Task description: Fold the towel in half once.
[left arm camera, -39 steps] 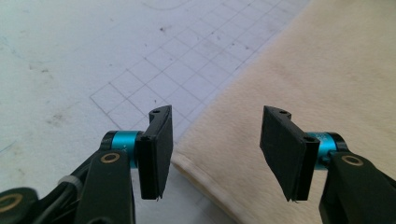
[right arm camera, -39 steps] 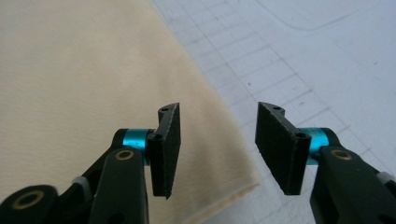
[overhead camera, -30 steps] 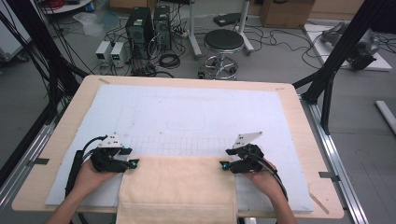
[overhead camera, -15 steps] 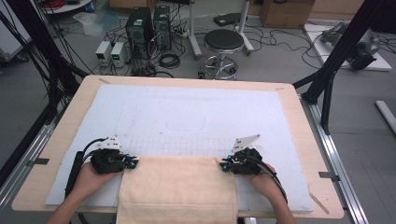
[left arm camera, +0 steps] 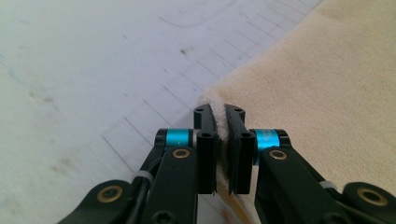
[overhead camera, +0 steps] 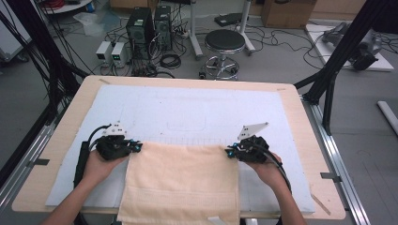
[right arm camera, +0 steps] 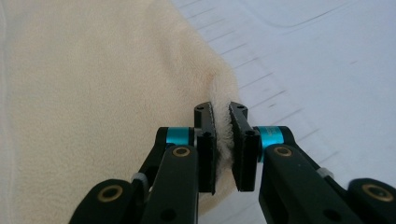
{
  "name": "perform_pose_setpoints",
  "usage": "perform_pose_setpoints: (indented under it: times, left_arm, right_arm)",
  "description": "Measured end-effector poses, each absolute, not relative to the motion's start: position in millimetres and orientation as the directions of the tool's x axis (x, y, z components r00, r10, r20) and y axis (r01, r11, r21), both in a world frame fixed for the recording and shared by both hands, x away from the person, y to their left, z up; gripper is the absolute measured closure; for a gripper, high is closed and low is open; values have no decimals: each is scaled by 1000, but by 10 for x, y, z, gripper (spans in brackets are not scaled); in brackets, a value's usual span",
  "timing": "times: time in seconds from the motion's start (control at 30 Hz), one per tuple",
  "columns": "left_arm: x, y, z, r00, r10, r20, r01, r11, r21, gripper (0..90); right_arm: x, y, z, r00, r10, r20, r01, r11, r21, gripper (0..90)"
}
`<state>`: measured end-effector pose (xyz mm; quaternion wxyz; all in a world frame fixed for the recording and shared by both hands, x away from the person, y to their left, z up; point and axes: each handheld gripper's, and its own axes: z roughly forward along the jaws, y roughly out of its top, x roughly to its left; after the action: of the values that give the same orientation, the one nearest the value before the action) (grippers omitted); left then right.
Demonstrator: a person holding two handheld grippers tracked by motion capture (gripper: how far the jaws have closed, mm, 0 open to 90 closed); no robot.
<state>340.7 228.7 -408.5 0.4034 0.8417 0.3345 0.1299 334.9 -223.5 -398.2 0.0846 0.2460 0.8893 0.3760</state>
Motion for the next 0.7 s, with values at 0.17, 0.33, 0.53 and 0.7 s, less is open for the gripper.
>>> perform_pose_setpoints:
  times: [0.17,0.33,0.53,0.7]
  left_arm:
    - [3829,2231,-4173,696,713,-85,520,-419,745,838]
    - [4258,2154,-4038,627,777,-56,542,-384,747,842]
    - [4705,2024,-3420,525,839,142,438,-410,800,663]
    - [4657,2113,-3463,579,812,77,456,-401,794,563]
  right_arm:
    - [3716,-2250,-4020,-845,533,36,407,598,690,833]
    - [4191,-2214,-4000,-813,582,7,427,588,687,849]
    - [4732,-2206,-3337,-698,709,-105,413,518,749,616]
    - [4743,-2177,-3403,-708,699,-101,436,544,717,515]
